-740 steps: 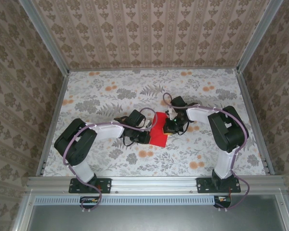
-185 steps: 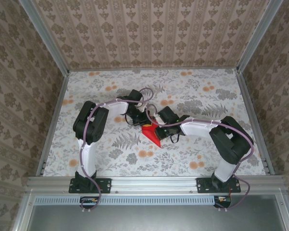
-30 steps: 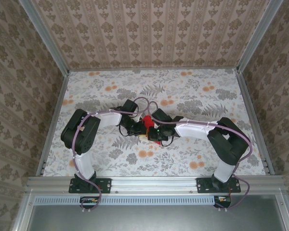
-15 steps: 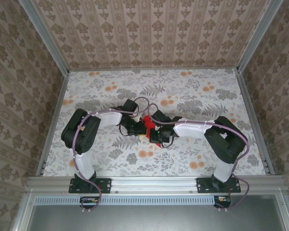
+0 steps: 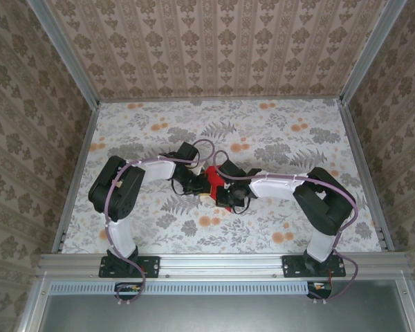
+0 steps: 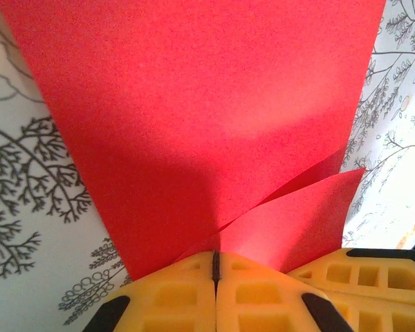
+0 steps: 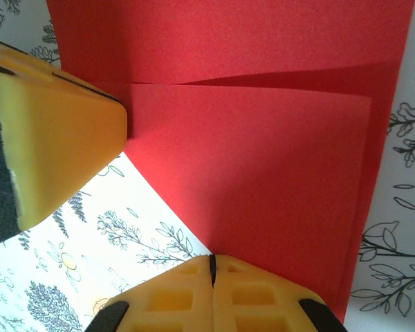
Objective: Fold a paper plane with a square sheet of paper (fold left side to right side)
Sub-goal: Third fold the triangle at the center of the table.
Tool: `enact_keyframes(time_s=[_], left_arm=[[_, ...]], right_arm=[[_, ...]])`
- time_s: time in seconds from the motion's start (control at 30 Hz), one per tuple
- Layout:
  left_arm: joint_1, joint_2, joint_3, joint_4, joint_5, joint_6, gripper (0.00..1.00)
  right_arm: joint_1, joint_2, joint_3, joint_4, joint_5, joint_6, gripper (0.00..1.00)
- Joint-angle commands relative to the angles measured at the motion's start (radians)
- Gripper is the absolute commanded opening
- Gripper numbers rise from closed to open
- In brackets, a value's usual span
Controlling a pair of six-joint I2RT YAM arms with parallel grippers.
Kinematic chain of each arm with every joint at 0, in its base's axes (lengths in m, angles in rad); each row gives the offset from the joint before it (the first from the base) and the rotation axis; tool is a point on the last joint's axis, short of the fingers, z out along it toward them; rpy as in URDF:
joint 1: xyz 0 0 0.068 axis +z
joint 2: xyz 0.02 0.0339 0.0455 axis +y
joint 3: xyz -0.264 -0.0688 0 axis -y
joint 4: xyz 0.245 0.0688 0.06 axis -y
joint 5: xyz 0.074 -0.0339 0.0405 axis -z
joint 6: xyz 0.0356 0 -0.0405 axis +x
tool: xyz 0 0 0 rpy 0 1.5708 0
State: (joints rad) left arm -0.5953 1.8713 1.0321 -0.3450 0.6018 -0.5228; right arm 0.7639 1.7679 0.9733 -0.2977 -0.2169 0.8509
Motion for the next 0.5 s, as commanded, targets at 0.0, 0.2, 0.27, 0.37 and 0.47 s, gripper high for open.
enact_keyframes(time_s=[0.0, 0.2, 0.27, 0.37, 0.47], left_arm=[[-0.012, 0.068, -0.017, -0.064, -0.103, 0.026, 0.06], [-0.010, 0.079, -0.011, -0.065, -0.108, 0.027, 0.06], [-0.011, 0.084, -0.008, -0.065, -0.109, 0.027, 0.06], [-0.011, 0.092, -0.001, -0.065, -0.109, 0.027, 0.06], [-0.011, 0.094, 0.003, -0.067, -0.110, 0.027, 0.06]], right_arm=[[0.003, -0.027, -0.030, -0.103, 0.040, 0.026, 0.06], [0.000, -0.065, -0.057, -0.118, 0.051, 0.039, 0.06], [-0.003, -0.078, -0.067, -0.123, 0.054, 0.041, 0.06], [-0.005, -0.081, -0.080, -0.132, 0.054, 0.040, 0.06], [-0.006, -0.078, -0.089, -0.140, 0.042, 0.035, 0.06]])
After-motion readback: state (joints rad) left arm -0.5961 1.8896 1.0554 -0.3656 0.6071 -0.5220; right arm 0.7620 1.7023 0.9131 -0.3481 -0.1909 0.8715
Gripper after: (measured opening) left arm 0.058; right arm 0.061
